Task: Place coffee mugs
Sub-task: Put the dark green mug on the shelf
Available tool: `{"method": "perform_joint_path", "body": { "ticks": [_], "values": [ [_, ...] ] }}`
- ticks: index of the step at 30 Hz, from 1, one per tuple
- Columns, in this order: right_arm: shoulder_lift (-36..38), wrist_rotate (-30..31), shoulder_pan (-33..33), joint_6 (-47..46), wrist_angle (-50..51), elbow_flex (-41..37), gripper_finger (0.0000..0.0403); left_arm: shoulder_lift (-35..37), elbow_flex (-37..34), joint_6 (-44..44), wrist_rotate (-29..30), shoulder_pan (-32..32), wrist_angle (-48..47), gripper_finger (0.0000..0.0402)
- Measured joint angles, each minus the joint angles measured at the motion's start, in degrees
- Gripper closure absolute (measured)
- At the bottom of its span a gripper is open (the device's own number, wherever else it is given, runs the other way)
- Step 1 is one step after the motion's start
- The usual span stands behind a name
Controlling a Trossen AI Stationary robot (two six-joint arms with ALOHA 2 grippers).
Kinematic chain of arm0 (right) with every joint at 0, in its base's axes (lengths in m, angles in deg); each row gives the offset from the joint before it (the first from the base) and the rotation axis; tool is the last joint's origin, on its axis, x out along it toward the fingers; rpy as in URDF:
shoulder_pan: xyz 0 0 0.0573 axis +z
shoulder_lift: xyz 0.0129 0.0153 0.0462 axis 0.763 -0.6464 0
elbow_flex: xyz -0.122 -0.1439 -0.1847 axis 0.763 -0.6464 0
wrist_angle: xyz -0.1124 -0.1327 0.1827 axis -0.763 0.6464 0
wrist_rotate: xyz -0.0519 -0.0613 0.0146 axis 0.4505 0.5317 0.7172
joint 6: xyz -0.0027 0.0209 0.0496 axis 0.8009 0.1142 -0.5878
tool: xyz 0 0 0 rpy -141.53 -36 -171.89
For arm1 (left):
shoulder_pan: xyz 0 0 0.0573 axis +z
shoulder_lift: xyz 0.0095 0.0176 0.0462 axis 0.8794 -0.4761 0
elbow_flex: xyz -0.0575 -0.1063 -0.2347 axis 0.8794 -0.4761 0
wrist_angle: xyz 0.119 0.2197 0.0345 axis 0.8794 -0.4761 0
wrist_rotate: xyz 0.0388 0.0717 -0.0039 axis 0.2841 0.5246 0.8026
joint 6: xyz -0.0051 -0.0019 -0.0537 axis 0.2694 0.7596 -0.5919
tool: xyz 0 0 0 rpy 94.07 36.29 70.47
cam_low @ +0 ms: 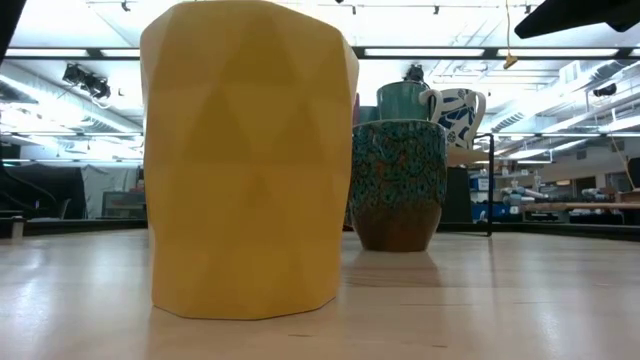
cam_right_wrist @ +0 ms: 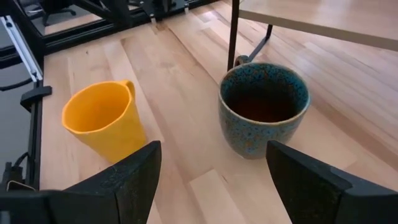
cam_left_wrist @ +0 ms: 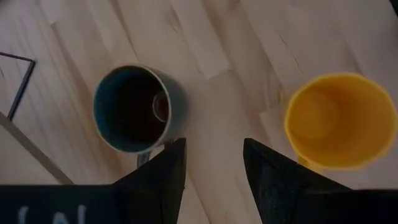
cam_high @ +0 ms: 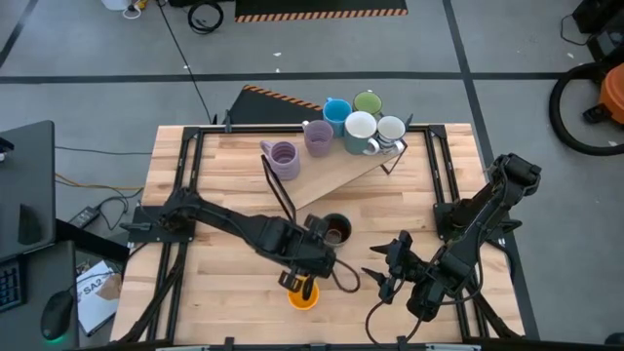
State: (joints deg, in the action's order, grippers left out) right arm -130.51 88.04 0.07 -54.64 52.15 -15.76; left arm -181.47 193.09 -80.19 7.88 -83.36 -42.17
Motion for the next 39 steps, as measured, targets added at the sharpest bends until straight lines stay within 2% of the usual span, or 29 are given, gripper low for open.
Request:
{"method": "perform_joint_path", "body": {
  "ticks": [18,23,26,32,36,39],
  "values": [
    [0.0,1.15,-1.0,5.75,-0.68,0.0,0.0108,0.0,0.0,-1.24,0.39,-0.8,-0.78,0.0235],
    [0.0,1.87,-3.09,8.81,-1.95,0.0,0.0108,0.0,-0.02,-4.83,0.38,-1.11,-5.05,0.0235],
    [0.0,0.92,-4.88,12.63,-4.52,0.0,0.0108,0.0,-0.02,-5.29,0.41,-1.72,-7.02,0.0235],
    [0.0,-2.51,-7.71,20.82,-8.55,0.0,0.0108,0.0,-0.02,-4.63,1.46,-3.03,-5.21,0.0235],
    [0.0,-2.96,-8.01,21.75,-8.67,0.0,0.0108,0.0,-0.38,-6.28,2.42,-3.23,-4.57,0.0235],
    [0.0,-2.67,-7.52,21.84,-8.67,0.0,0.0108,0.41,-3.49,-6.4,4.26,-3.66,-4.33,0.0235]
  ]
}}
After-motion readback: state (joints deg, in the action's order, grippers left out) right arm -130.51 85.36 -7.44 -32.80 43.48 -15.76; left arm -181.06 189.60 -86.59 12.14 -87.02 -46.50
